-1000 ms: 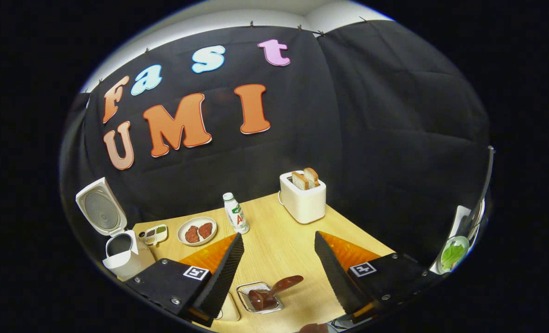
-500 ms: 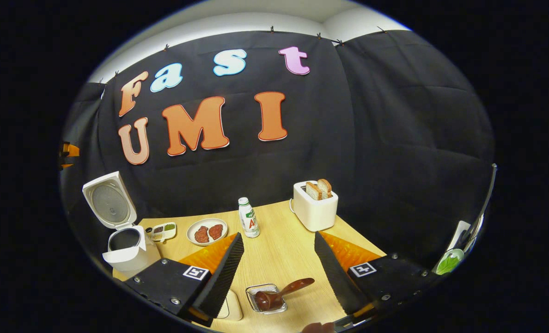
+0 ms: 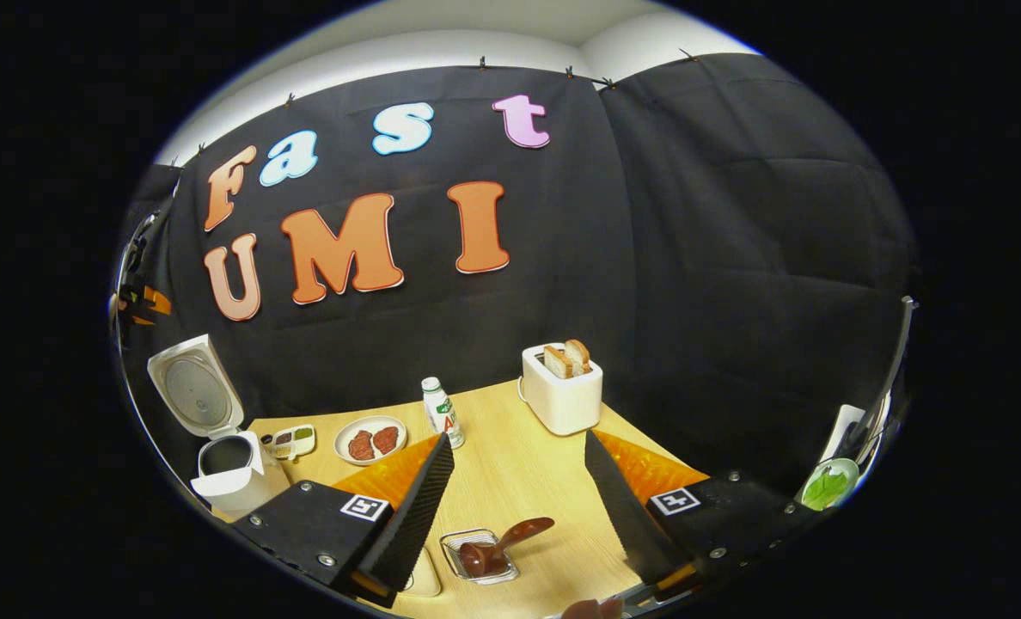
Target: Close the left gripper, press the button to open the rice cooker; take a wooden spoon from the chopstick holder with the right hand, scoop a spoonful of rice and pour it into the rice cooker, then put the wooden spoon back into the chopstick holder.
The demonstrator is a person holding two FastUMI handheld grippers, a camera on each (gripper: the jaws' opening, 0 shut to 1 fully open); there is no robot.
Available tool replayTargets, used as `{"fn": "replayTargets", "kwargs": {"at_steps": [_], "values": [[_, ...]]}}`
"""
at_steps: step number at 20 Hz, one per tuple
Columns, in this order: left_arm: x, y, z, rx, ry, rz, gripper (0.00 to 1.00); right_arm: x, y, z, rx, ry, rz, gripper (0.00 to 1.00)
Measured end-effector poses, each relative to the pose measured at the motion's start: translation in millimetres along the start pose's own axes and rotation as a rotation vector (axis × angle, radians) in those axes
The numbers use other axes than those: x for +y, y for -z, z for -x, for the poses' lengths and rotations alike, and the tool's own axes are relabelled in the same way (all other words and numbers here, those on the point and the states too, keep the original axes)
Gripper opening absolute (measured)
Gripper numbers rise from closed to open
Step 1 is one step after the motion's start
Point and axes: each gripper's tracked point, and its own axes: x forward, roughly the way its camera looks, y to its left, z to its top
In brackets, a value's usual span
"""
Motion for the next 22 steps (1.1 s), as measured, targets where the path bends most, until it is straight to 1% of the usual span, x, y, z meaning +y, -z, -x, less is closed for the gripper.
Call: {"fn": "replayTargets", "kwargs": {"at_steps": [4, 8, 11, 15, 16, 17, 18, 20, 22], "values": [[6.1, 22.8, -40.3, 0.069, -0.007, 0.042, 1.00, -12.0, 3.2, 2.3, 0.006, 0.032, 0.011, 0.95], [10.8, 53.3, -59.4, 0.155, -0.012, 0.089, 1.00, -15.5, 3.1, 3.1, 0.008, 0.039, 0.017, 0.95], [8.5, 56.5, -54.5, 0.153, 0.011, 0.135, 1.00, -10.3, 1.7, 3.3, 0.009, 0.023, 0.016, 0.95], [-5.5, 75.4, -28.1, 0.182, 0.061, 0.138, 1.00, 5.7, 0.2, 3.0, 0.006, -0.025, 0.016, 0.95], [-7.8, 81.8, -22.1, 0.187, 0.074, 0.148, 1.00, 11.7, 1.0, 3.3, 0.007, -0.042, 0.011, 1.00], [-11.6, 88.0, -15.8, 0.193, 0.086, 0.164, 1.00, 18.2, 1.4, 3.2, 0.009, -0.060, 0.008, 1.00], [-15.5, 94.5, -9.9, 0.195, 0.096, 0.180, 1.00, 23.6, 1.9, 4.2, 0.010, -0.076, 0.010, 0.95], [-23.1, 109.4, 2.8, 0.190, 0.102, 0.170, 0.99, 32.4, 2.6, 5.3, 0.008, -0.102, 0.020, 0.95], [-31.9, 125.1, 14.0, 0.184, 0.107, 0.153, 1.00, 40.7, 3.8, 8.9, 0.009, -0.132, 0.022, 0.95]]}}
